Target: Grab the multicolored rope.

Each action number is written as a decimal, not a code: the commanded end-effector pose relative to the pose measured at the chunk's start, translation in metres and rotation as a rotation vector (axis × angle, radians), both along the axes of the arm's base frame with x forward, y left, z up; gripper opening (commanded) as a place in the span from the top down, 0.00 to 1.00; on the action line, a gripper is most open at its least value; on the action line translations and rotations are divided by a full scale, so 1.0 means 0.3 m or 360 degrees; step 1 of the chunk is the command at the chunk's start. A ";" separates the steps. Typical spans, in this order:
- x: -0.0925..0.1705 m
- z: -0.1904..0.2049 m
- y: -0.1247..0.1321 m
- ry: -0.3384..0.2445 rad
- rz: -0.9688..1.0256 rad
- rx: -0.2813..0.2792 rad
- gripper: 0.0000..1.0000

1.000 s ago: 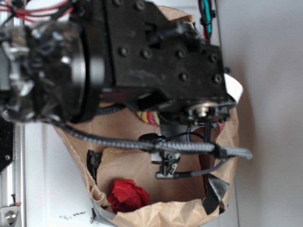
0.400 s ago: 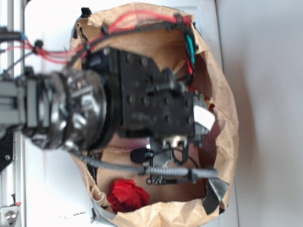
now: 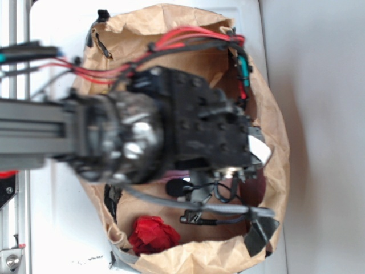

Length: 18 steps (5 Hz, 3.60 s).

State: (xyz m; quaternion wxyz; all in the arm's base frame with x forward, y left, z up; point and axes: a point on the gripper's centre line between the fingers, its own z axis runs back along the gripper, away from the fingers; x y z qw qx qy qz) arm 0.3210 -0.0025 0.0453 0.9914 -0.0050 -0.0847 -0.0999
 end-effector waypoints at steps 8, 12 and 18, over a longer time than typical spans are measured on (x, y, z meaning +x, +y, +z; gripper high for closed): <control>0.129 0.096 0.235 -0.0046 0.0182 -0.0023 1.00; -0.202 0.421 0.104 -0.0201 0.0313 -0.0108 1.00; -0.148 0.550 0.120 -0.0130 0.0381 0.0007 1.00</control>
